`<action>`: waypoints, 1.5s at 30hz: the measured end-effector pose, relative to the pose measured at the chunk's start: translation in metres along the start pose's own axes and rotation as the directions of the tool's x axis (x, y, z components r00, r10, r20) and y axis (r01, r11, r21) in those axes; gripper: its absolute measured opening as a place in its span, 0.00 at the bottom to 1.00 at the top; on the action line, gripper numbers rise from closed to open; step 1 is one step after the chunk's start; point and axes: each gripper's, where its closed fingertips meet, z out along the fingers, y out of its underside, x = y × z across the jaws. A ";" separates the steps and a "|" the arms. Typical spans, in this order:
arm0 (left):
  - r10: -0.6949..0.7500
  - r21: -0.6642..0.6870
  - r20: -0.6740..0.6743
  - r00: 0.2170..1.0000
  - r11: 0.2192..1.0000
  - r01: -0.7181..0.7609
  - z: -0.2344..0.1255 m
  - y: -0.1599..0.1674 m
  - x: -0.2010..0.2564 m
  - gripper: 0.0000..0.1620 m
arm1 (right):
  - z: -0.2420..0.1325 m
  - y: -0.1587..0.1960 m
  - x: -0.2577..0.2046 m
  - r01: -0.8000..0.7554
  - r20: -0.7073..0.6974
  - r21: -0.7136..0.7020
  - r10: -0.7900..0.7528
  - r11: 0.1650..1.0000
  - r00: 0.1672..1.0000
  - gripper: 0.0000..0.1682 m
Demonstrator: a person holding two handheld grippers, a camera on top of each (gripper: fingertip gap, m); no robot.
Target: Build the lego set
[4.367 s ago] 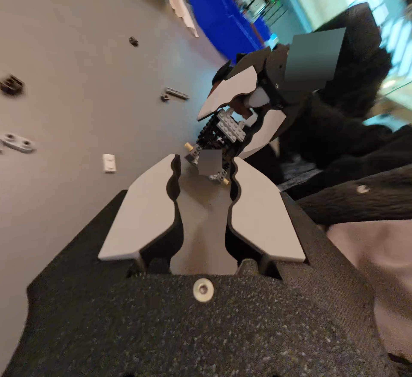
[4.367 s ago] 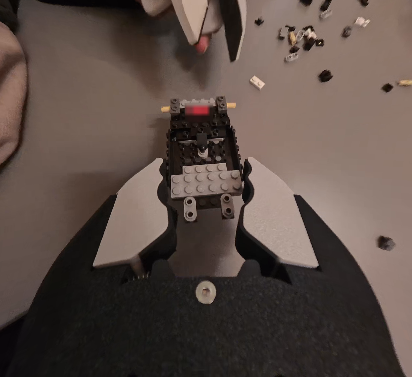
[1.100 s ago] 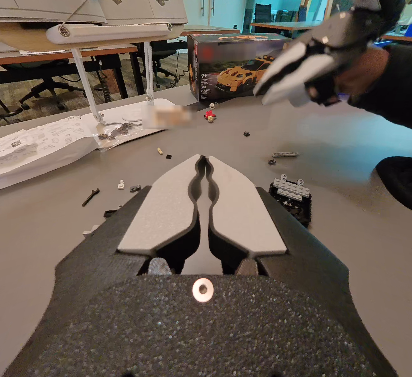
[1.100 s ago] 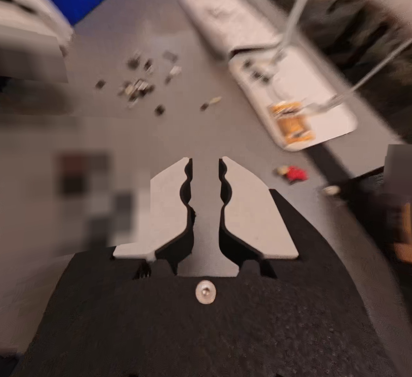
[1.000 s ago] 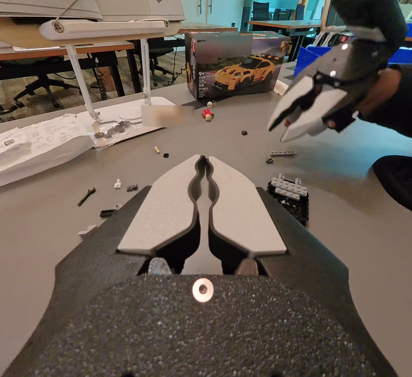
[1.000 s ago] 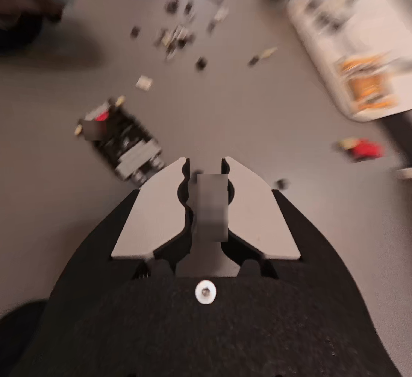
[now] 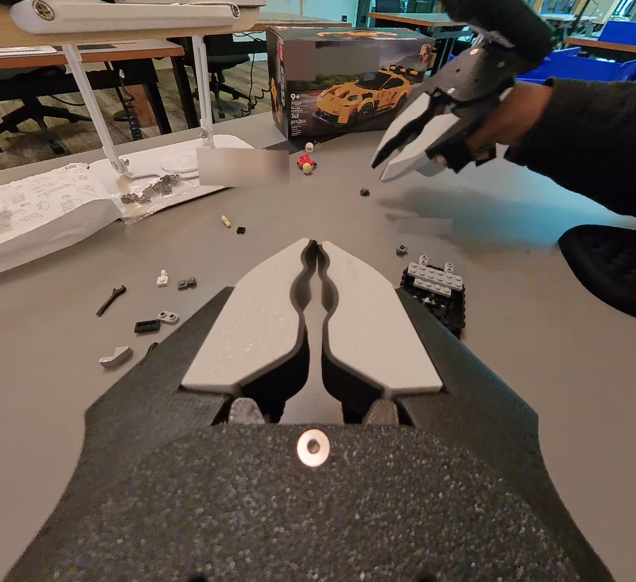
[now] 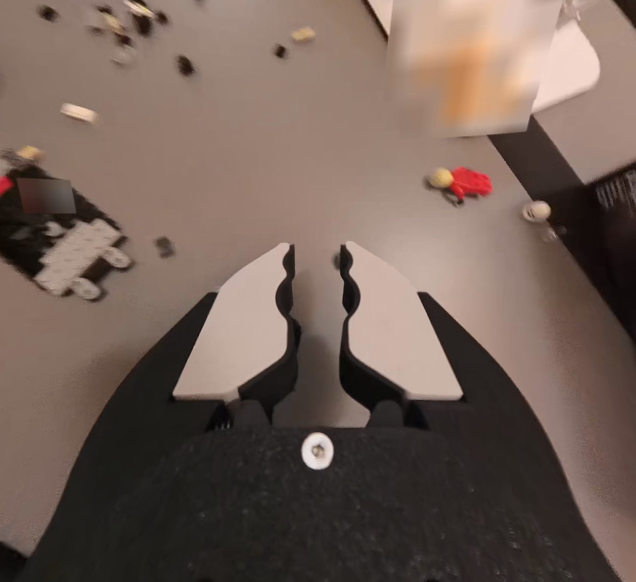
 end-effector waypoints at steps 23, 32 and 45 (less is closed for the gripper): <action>-0.009 -0.007 -0.011 1.000 1.000 0.009 0.000 0.002 0.000 0.00 | 0.024 0.015 -0.085 0.203 0.302 -0.026 -0.186 0.979 0.935 0.06; -0.005 -0.001 -0.020 1.000 1.000 0.005 -0.001 0.000 0.003 0.00 | -0.008 0.030 -0.066 0.117 0.178 -0.050 -0.106 0.992 0.978 0.12; -0.004 -0.006 -0.018 1.000 1.000 0.004 0.000 0.001 0.002 0.00 | -0.008 0.047 -0.092 0.292 0.291 -0.112 -0.250 0.950 0.924 0.04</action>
